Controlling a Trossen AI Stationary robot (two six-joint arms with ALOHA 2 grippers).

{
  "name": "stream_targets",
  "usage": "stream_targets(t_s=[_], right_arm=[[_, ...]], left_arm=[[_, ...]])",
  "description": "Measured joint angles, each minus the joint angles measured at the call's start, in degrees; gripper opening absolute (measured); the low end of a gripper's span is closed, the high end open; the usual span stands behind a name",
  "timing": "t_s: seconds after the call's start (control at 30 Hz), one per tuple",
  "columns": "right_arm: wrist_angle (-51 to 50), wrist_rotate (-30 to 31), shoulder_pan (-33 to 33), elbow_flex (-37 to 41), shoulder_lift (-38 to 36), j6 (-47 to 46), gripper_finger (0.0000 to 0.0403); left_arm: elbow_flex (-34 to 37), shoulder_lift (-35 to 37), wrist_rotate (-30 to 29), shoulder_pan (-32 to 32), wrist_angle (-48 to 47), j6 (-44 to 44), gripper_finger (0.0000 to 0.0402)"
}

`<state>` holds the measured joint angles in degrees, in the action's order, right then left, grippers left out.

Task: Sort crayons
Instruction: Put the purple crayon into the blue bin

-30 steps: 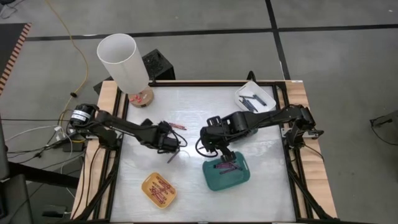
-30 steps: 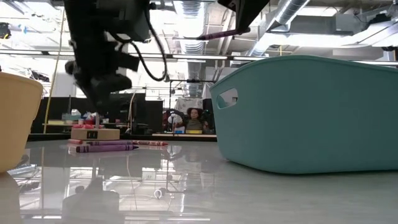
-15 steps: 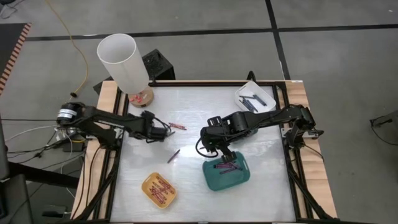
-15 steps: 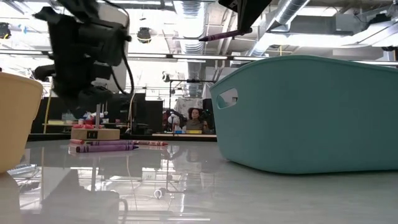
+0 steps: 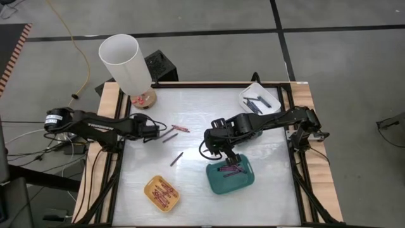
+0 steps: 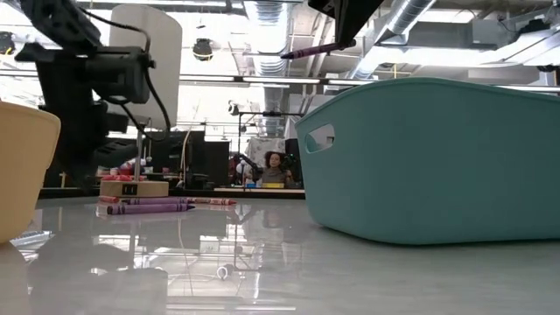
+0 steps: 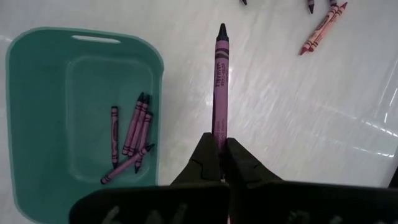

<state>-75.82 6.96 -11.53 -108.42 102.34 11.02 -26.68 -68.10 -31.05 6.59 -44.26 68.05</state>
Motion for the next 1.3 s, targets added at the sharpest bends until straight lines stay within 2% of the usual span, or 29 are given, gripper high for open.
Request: stream_targets(t_s=[0.5,0.77,0.9,1.1,1.3], right_arm=[[-0.01,-1.30,-1.97,0.00,-0.04,-1.84,0.0001],[-0.65,-6.36,-3.40,0.00,-0.02,-6.37,0.0001],[-0.56,-6.94,-5.27,0.24,0.00,-9.09,0.0001],[0.60,-7.25,-7.65,6.77,0.02,-13.87,0.0001],[9.90,-8.73,-9.06,16.92,0.07,-15.71,0.0001]], left_arm=[[2.30,-0.15,1.74,0.04,17.27,-7.92,0.0000],[2.30,-0.15,6.29,-0.28,22.36,-12.34,0.0000],[2.28,-0.15,6.84,-1.47,24.06,-13.77,0.0000],[2.28,-0.15,6.83,-2.88,24.34,-13.85,0.0000],[2.28,-0.15,6.82,-3.59,24.34,-13.86,0.0000]])
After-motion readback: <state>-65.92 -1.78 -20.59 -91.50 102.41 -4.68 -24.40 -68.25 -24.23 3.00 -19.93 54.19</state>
